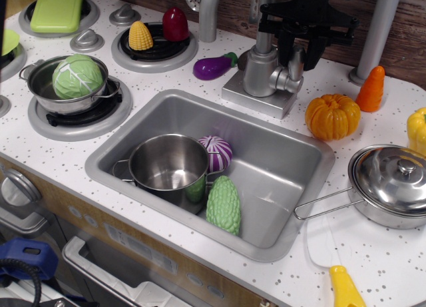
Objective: Turn lever vertical to front
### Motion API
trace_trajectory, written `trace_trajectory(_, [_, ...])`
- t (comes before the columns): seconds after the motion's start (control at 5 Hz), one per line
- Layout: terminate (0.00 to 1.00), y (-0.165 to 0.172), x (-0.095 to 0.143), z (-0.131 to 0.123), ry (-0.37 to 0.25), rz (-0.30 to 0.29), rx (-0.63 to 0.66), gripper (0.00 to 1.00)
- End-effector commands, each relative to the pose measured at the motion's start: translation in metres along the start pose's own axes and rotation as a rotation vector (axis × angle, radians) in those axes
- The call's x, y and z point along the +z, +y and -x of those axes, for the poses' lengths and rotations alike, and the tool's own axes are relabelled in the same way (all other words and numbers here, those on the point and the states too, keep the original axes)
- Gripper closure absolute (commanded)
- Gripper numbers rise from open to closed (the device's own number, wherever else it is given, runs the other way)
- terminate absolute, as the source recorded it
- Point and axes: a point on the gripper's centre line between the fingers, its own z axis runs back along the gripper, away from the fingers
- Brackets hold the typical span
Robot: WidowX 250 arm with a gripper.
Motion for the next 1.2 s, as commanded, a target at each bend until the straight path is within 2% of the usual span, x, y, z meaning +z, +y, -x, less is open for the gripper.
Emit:
trace_trajectory(0.0, [0.00, -0.012, -0.002, 0.028, 0.046, 0.012, 0.017, 1.00])
trace_trajectory(0.2, [0.00, -0.015, -0.007, 0.042, 0.025, -0.012, 0.027, 1.00])
trace_trajectory(0.6, [0.00, -0.021, -0.034, 0.056, -0.044, -0.001, 0.058, 1.00])
trace_trajectory(1.0, [0.00, -0.018, -0.055, 0.058, -0.040, 0.049, 0.062, 1.00])
